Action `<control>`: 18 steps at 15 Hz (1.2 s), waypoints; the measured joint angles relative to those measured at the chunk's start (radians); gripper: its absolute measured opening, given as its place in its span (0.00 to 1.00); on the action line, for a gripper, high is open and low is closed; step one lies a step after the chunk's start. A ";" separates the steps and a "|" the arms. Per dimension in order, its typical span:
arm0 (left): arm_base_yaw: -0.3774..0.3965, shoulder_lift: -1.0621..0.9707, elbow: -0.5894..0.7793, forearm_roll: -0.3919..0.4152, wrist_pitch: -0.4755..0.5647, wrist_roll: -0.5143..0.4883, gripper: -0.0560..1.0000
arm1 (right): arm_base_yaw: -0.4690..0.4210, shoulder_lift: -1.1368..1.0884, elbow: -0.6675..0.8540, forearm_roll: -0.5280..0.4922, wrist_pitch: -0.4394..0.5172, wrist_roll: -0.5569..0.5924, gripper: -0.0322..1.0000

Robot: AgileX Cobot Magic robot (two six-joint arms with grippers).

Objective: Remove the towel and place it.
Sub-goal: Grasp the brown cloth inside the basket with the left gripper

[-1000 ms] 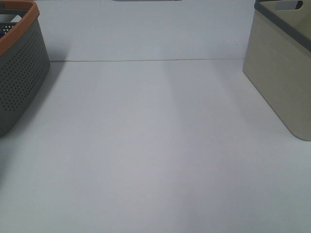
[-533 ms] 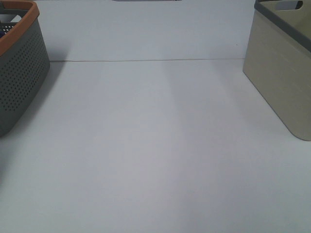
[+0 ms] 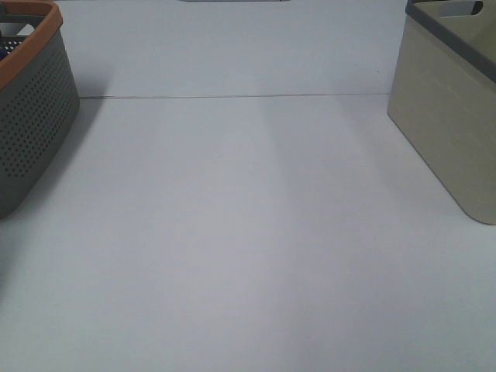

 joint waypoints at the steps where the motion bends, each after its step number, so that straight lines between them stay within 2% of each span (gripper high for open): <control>1: 0.000 0.000 0.000 0.000 -0.005 0.000 0.26 | 0.000 0.000 0.000 0.000 0.000 0.000 0.65; 3: 0.000 0.000 0.000 0.000 -0.007 0.000 0.07 | 0.000 0.000 0.000 0.000 0.000 0.000 0.65; 4: 0.000 -0.003 0.000 0.000 -0.007 0.000 0.05 | 0.000 0.000 0.000 0.000 0.000 0.000 0.65; 8: 0.000 -0.095 0.000 0.011 0.054 -0.017 0.05 | 0.000 0.000 0.000 0.000 0.000 0.000 0.65; 11: 0.000 -0.205 0.000 0.011 0.171 -0.149 0.05 | 0.000 0.000 0.000 0.000 0.000 0.000 0.65; 12: -0.002 -0.284 0.000 0.013 0.291 -0.192 0.05 | 0.000 0.000 0.000 0.000 0.000 0.000 0.65; 13: -0.002 -0.330 0.000 0.015 0.326 -0.206 0.05 | 0.000 0.000 0.000 0.000 0.000 0.000 0.65; 18: -0.003 -0.573 -0.001 0.015 0.339 -0.329 0.05 | 0.000 0.000 0.000 0.000 0.000 0.000 0.65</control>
